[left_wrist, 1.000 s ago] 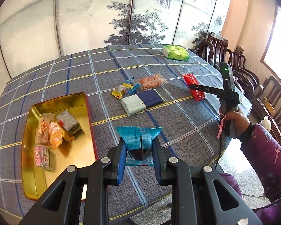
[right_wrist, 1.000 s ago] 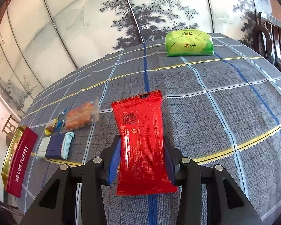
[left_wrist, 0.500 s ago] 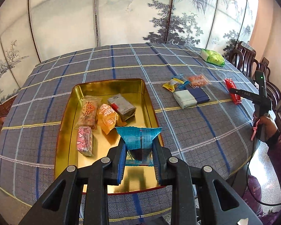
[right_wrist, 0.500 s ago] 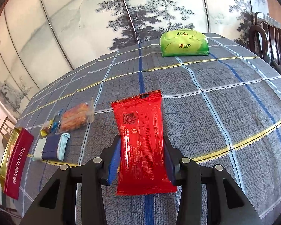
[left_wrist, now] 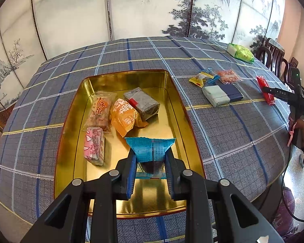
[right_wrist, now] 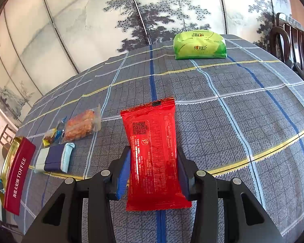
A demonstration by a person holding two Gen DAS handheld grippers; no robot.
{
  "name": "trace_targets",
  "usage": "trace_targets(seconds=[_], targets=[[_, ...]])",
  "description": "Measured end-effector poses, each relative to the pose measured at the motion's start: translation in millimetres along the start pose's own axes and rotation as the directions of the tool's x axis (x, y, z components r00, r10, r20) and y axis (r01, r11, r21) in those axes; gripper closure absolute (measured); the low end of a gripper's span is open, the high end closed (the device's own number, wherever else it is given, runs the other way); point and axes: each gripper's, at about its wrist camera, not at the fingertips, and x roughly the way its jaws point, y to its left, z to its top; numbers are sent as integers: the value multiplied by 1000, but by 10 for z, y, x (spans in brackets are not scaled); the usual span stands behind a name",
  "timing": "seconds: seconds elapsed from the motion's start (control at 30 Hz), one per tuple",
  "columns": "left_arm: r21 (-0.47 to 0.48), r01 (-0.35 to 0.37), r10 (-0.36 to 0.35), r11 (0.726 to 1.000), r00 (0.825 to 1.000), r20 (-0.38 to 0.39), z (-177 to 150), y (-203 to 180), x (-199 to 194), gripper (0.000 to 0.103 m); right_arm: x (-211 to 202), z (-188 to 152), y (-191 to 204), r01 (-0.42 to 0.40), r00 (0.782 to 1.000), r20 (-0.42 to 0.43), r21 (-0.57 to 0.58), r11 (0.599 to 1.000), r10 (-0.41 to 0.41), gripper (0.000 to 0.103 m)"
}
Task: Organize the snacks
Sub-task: 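Carry the teal snack into the gold tin and open the left gripper while right holds red bag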
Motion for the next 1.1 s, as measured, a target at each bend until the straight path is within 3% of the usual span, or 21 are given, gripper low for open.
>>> trace_targets(seconds=[1.1], targets=[[10,-76,76,997,997,8,-13,45,96,79,20,9,13,3,1000,-13,-2,1000,-3,60]])
